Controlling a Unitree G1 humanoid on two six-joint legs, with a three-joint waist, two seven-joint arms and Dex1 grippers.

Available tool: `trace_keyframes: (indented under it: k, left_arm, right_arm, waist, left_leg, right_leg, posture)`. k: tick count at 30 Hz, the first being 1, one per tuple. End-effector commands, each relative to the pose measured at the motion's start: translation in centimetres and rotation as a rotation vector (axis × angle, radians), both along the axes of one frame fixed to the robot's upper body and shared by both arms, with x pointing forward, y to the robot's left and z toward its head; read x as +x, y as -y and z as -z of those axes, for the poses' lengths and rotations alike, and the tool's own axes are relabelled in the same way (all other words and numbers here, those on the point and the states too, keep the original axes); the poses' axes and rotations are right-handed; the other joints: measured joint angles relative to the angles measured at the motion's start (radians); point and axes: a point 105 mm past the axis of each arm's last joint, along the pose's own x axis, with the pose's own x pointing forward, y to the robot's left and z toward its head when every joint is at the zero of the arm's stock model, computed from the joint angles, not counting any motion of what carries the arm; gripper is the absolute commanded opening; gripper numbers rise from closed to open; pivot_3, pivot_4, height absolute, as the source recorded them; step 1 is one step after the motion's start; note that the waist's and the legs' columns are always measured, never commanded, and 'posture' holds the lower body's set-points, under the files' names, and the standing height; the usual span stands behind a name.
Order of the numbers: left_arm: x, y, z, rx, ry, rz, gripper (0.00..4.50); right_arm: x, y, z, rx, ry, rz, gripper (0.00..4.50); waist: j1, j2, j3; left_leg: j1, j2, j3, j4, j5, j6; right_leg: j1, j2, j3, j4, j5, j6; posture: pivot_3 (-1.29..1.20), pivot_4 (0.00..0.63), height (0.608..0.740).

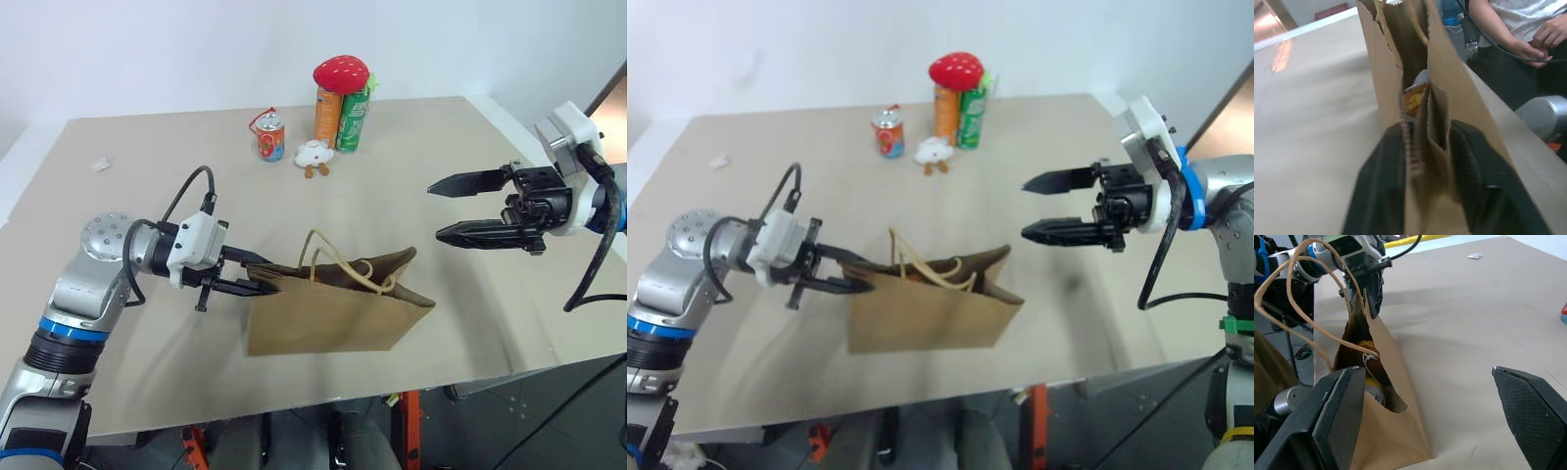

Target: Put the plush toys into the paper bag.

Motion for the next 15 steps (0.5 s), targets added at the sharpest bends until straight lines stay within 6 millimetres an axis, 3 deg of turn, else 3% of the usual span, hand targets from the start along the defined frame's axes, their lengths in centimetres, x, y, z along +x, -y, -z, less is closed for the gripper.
trace_keyframes:
  k: [1, 4, 7, 10, 15]
  left_arm:
    - [-1.3, -1.3, -4.2, -0.078, -0.007, -0.12, 3.3]
    - [-1.1, -2.2, -4.9, -0.121, -0.038, -0.233, 3.3]
    - [0.3, -4.1, -4.8, -0.155, -0.047, -0.404, 3.3]
    - [2.9, -6.4, -2.9, -0.166, -0.028, -0.6, 3.3]
    - [3.8, -6.9, -0.9, -0.169, -0.026, -0.685, 3.3]
  right_arm:
    - [0.5, -0.6, -0.1, 0.029, 0.074, -0.004, 4.5]
    - [1.2, -0.5, 0.3, 0.031, 0.085, 0.017, 4.5]
    - [2.0, -0.2, 0.7, 0.039, 0.097, 0.046, 4.5]
    - [2.9, 0.1, 1.5, 0.03, 0.125, 0.081, 4.5]
    - [3.3, 0.2, 2.5, 0.008, 0.136, 0.094, 4.5]
  waist:
    - [0.0, 0.0, 0.0]
    - [-0.001, 0.0, 0.0]
    - [-0.001, 0.0, 0.0]
    - [0.0, 0.0, 0.0]
    - [0.0, 0.0, 0.0]
  left_leg:
    - [0.0, 0.0, 0.0, 0.0, 0.0, 0.0]
    - [0.0, 0.003, 0.001, 0.0, 0.0, 0.0]
    - [0.0, 0.005, 0.001, 0.001, 0.0, 0.0]
    - [0.0, 0.006, 0.003, 0.002, 0.0, 0.0]
    - [0.001, 0.009, 0.008, 0.005, -0.001, -0.002]
  right_leg:
    - [0.0, 0.0, 0.0, 0.0, 0.0, 0.0]
    - [-0.001, 0.002, 0.0, 0.0, 0.001, -0.001]
    - [-0.001, 0.004, 0.0, 0.0, 0.002, -0.001]
    - [-0.001, 0.005, 0.0, 0.001, 0.002, -0.002]
    - [-0.001, 0.006, -0.001, 0.001, 0.004, -0.003]
  posture:
    - [0.0, 0.15, 0.74]
    - [0.0, 0.15, 0.74]
    - [0.0, 0.15, 0.74]
    - [0.0, 0.15, 0.74]
    - [0.0, 0.15, 0.74]
